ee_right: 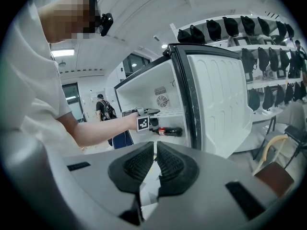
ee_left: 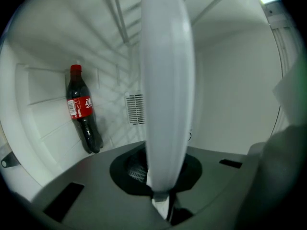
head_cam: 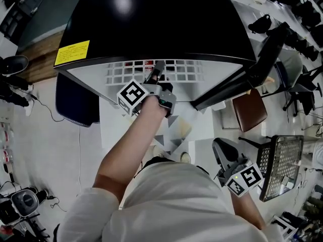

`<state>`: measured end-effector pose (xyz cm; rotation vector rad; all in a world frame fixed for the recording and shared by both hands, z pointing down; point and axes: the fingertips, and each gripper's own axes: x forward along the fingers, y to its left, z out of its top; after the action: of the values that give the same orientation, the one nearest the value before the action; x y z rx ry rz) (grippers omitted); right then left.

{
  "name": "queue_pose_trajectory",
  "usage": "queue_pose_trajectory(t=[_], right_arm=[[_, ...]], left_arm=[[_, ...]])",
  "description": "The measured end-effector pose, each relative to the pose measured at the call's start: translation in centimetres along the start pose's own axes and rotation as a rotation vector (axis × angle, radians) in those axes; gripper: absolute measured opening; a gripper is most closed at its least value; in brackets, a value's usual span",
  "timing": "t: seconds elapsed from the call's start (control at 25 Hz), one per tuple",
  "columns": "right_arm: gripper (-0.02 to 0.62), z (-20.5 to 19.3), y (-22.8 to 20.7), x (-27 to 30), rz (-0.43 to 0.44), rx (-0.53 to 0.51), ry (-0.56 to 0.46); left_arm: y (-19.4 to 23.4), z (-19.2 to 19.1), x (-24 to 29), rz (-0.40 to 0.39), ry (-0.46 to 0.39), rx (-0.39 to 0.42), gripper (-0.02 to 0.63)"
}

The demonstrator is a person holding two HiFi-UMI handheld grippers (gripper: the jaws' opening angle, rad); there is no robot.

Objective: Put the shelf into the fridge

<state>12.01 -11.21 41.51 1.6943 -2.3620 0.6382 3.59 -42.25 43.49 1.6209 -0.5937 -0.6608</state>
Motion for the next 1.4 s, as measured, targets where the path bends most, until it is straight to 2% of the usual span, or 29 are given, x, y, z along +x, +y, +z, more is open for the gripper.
queue_pose_trajectory(t=[0.48, 0.76, 0.88, 1.04, 1.4], right_arm=[[0.029, 0.1, 0.6, -0.1, -0.038, 0.003, 0.001], [0.029, -0.1, 1.2, -0.5, -0.047, 0.009, -0.001], [0.029, -0.4, 1.5, -0.6, -0.048, 0.01, -0.002], [0.03, -0.7, 2.1, -0.8, -0.039, 0.004, -0.005], [0.03, -0.7, 4.2, -0.4, 0.029, -0.034, -0.028]], left_arm=[[0.3, 0.4, 1.1, -0.007, 0.016, 0.025, 0.038], [0.1, 0.4, 1.1, 0.001, 0.018, 0.077, 0.04], [0.1, 0.6, 0.7, 0.018, 0.014, 0.119, 0.063], [0.1, 0.5, -0.8, 0.033, 0.008, 0.153, 0.108], [-0.1, 0.8, -6.5, 0.062, -0.004, 0.242, 0.115]])
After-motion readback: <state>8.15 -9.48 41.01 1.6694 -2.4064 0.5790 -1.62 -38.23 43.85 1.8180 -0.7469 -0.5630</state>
